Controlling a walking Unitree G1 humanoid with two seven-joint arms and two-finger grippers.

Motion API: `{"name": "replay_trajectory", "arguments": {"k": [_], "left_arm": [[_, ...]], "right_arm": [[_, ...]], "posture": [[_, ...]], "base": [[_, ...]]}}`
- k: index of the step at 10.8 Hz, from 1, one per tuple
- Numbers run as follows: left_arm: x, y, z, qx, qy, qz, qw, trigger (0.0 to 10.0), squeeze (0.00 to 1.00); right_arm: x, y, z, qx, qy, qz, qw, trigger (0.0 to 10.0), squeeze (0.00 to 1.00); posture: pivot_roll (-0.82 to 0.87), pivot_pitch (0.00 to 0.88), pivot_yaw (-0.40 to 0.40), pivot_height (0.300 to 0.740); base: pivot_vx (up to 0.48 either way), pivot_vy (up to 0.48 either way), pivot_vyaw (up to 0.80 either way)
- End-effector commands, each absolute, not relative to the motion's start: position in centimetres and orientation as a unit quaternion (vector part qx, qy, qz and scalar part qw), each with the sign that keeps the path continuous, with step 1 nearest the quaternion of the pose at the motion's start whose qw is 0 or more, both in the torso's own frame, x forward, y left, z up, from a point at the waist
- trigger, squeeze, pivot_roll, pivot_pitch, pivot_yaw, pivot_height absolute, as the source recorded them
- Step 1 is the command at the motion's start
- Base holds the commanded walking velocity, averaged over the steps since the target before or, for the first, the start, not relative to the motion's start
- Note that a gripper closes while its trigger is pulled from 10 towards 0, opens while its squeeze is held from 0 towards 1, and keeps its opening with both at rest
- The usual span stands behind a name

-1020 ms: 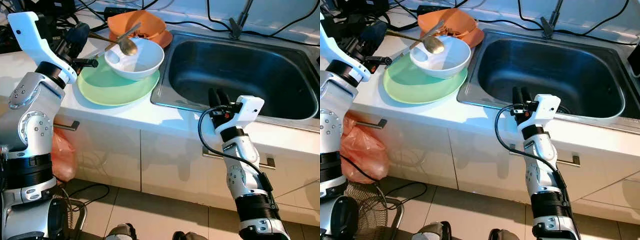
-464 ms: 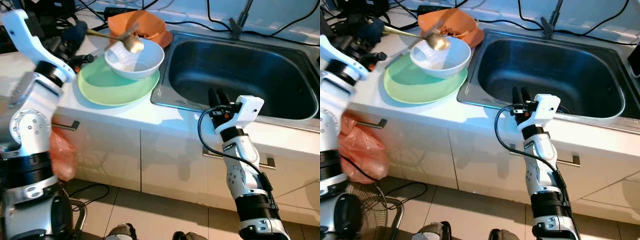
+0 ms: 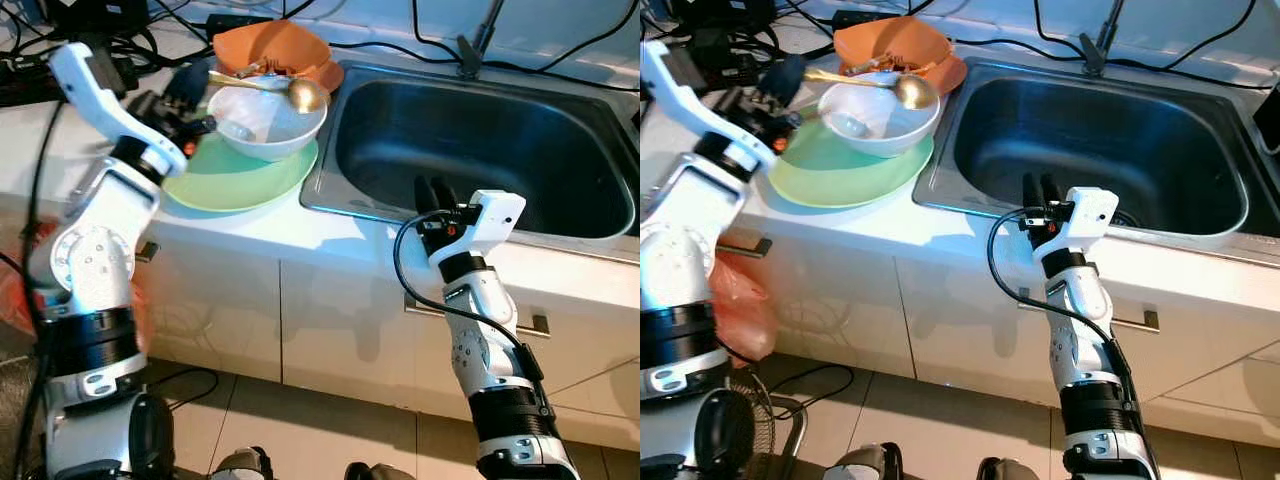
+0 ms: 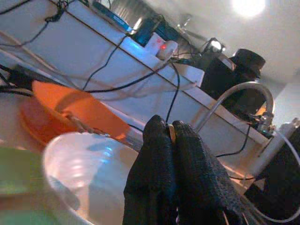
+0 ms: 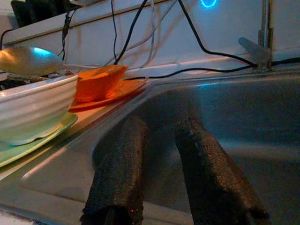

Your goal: Kitchen organization

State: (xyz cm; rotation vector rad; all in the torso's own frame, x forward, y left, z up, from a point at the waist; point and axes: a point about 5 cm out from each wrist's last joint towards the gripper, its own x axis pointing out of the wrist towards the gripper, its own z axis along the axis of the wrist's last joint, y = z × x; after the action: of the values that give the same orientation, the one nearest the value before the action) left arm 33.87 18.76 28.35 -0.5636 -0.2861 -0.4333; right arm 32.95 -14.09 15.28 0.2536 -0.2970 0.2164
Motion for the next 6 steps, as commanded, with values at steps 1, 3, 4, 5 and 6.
{"name": "replay_trajectory", "arguments": {"k": [1,3,4,5,6], "left_arm": [[33.89,18.63,28.92,-0.286,-0.146,-0.218,0.922,10.0,0.00],[33.84,18.35,28.93,-0.297,-0.152,-0.225,0.916,10.0,0.00],[33.77,18.10,28.92,-0.298,-0.156,-0.228,0.913,10.0,0.00],[33.74,18.04,29.03,-0.300,-0.165,-0.229,0.911,10.0,0.00],[33.72,18.21,29.12,-0.312,-0.178,-0.226,0.905,10.0,0.00]], "right_arm": [[32.85,-14.12,14.27,0.128,-0.126,0.101,0.979,10.0,0.00],[32.84,-14.12,14.24,0.129,-0.126,0.100,0.978,10.0,0.00],[32.85,-14.12,14.26,0.130,-0.127,0.100,0.978,10.0,0.00],[32.89,-14.13,14.30,0.129,-0.127,0.100,0.978,10.0,0.00],[32.89,-14.15,14.34,0.130,-0.129,0.101,0.978,10.0,0.00]], "posture": [[0.13,0.134,-0.039,0.740],[0.14,0.131,-0.037,0.740],[0.13,0.129,-0.039,0.740],[0.13,0.127,-0.040,0.740],[0.14,0.124,-0.042,0.740]], "base": [[0.000,0.000,0.00],[0.000,0.000,0.00],[0.000,0.000,0.00],[0.000,0.000,0.00],[0.000,0.000,0.00]]}}
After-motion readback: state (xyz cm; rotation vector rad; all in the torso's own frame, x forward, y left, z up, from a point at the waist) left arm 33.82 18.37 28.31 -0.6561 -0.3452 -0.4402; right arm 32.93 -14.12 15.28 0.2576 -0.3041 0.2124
